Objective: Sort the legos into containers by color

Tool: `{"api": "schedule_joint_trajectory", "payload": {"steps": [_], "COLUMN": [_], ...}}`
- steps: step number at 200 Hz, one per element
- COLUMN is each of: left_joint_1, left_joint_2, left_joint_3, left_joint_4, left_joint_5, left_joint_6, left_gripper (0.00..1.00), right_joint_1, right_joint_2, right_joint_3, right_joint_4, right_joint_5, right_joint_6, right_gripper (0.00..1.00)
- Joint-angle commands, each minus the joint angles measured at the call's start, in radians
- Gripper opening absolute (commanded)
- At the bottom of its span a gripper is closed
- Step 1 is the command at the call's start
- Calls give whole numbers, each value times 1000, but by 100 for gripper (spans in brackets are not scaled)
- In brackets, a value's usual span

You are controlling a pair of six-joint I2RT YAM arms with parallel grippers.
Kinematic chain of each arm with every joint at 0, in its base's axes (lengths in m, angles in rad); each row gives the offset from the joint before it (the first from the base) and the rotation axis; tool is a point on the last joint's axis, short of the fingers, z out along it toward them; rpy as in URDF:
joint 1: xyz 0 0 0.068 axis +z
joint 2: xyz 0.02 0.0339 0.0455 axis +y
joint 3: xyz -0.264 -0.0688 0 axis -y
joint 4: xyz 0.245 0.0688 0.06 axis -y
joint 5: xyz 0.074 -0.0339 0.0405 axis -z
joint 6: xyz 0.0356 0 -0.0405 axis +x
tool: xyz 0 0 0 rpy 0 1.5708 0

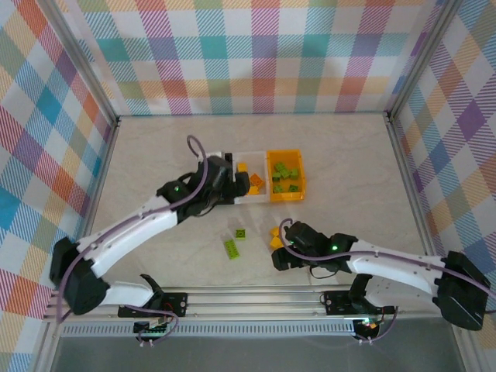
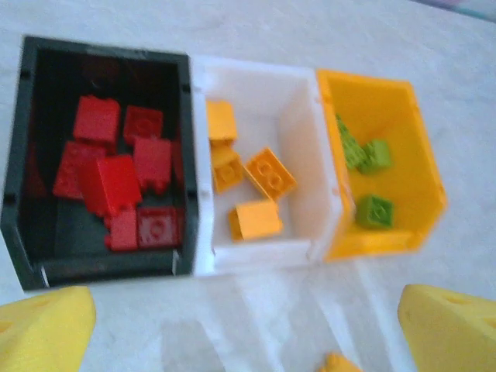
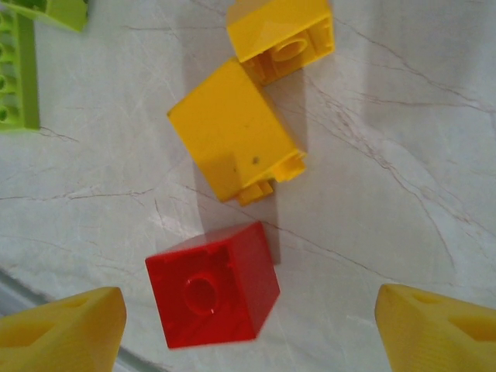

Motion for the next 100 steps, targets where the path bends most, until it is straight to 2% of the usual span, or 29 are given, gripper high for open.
{"api": "schedule_joint_trajectory", "payload": {"steps": [1,39,72,100], "left_joint_1": [-57,-85,-85,-86], "left_joint_2": [-77,-281,-411,-468], "left_joint_3": [-134,-330,-394,-405], "left_joint_4": [-53,-84,-155,-221], "left_joint_5": [-34,-26,-42,-82], "left_joint_6": [-65,-178,-206,-212], "left_gripper": [100,100,100,100], "right_joint_1": [29,53,63,66], "right_joint_2": [77,177,186,152], "right_joint_3": [41,66,52,63], "right_joint_4": [43,61,95,97], "right_joint_5": [55,46,9,-14], "right_joint_6": [-11,5,18,14], "right_gripper": [83,69,44,30]}}
